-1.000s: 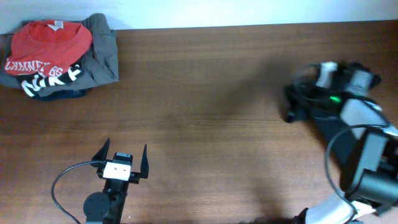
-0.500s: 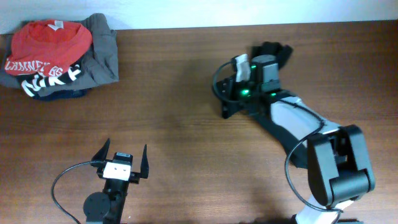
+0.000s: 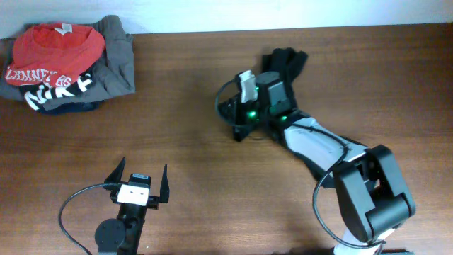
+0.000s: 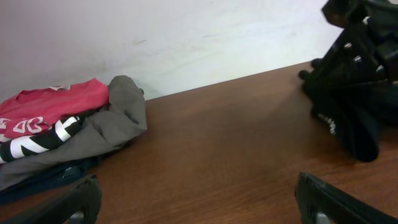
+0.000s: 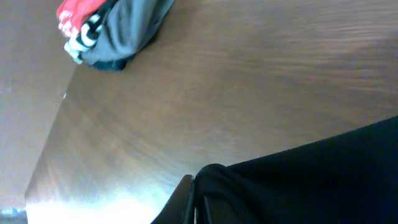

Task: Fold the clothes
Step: 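Drag the black garment leftward to the table center with the right gripper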

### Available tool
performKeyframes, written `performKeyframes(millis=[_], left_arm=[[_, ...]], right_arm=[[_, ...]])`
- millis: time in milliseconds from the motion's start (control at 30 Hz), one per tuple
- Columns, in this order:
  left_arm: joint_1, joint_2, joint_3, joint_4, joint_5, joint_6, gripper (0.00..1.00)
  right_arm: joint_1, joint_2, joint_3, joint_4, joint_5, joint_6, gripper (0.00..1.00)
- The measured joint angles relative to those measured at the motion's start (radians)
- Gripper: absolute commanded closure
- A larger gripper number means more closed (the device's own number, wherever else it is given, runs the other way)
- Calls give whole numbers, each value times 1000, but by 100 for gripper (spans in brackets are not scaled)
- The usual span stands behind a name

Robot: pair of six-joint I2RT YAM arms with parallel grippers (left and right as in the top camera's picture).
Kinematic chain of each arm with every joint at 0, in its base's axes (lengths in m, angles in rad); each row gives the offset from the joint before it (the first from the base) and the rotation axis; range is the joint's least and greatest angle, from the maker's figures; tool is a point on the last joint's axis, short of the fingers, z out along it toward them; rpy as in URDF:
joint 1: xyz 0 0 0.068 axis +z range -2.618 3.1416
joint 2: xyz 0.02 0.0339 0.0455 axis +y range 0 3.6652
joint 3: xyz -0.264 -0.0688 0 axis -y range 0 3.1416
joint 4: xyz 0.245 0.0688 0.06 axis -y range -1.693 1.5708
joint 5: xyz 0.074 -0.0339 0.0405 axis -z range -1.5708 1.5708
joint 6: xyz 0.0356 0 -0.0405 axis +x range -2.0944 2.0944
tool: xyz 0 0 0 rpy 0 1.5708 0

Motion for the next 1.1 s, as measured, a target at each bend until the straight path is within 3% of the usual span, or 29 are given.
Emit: performKeyframes(millis=[533, 800, 967, 1033, 1100], left_arm=[[0, 0, 0, 0, 0, 0, 1], [0, 0, 0, 0, 0, 0, 1], [0, 0, 0, 0, 0, 0, 1], [0, 0, 0, 0, 0, 0, 1], [0, 0, 0, 0, 0, 0, 1]], right_arm=[[119, 0, 0, 35, 43, 3, 90], [119, 0, 0, 35, 44, -8, 81], [117, 0, 0, 36, 45, -10, 63], [115, 0, 0, 34, 45, -5, 47], [109, 0, 0, 35, 45, -12, 45]])
